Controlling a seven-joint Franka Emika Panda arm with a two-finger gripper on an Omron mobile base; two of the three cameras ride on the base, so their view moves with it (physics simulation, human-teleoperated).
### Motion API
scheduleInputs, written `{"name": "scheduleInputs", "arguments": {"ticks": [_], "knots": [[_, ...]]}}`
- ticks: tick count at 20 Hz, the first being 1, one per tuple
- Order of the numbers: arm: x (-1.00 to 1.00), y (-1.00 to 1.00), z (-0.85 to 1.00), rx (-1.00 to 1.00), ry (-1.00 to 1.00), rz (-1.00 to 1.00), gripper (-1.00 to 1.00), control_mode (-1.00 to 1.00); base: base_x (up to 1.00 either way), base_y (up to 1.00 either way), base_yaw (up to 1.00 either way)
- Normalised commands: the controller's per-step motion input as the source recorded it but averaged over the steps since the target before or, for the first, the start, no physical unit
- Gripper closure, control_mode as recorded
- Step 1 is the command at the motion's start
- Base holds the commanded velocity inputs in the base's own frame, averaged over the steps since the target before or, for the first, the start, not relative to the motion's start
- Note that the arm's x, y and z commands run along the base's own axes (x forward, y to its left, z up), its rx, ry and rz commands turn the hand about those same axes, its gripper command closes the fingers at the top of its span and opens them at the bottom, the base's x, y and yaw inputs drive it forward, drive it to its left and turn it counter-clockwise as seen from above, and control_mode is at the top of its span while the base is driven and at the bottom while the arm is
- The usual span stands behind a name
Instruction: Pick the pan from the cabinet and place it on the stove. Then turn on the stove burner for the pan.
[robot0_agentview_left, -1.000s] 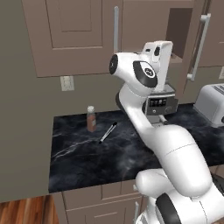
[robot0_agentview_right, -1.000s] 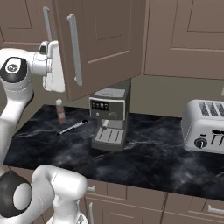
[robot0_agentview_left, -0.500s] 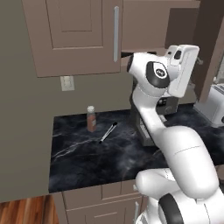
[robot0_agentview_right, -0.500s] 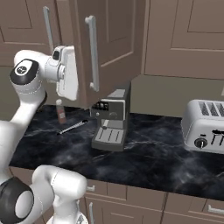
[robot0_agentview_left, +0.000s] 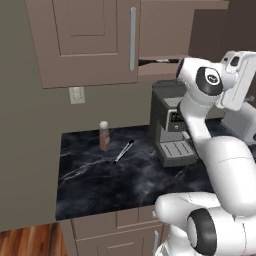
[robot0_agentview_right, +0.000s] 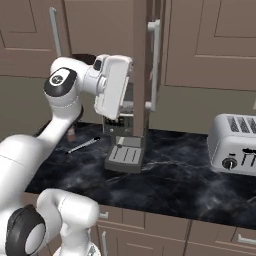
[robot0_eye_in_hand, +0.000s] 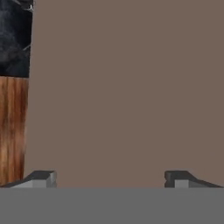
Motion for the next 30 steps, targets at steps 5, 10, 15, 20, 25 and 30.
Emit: {"name": "scheduleInputs", "arguments": {"ticks": [5,10,15,20,25,30], "knots": [[-0.34,-0.27,-0.01,0.04,-0.07,0.01,-1.00,-1.00,0.00,0.00,0.00],[-0.34,0.74,-0.15,0.05,-0.18,0.00,-1.00,-1.00,0.00,0.00,0.00],[-0.06,1.00,-0.25,0.07,-0.26,0.02,-1.00,-1.00,0.00,0.00,0.00],[0.00,0.99,-0.17,0.14,-0.30,0.11,-1.00,-1.00,0.00,0.00,0.00],[0.29,0.65,0.01,0.18,-0.31,0.18,-1.00,-1.00,0.00,0.00,0.00],[0.41,0.42,0.11,0.15,-0.32,0.20,-1.00,-1.00,0.00,0.00,0.00]]}}
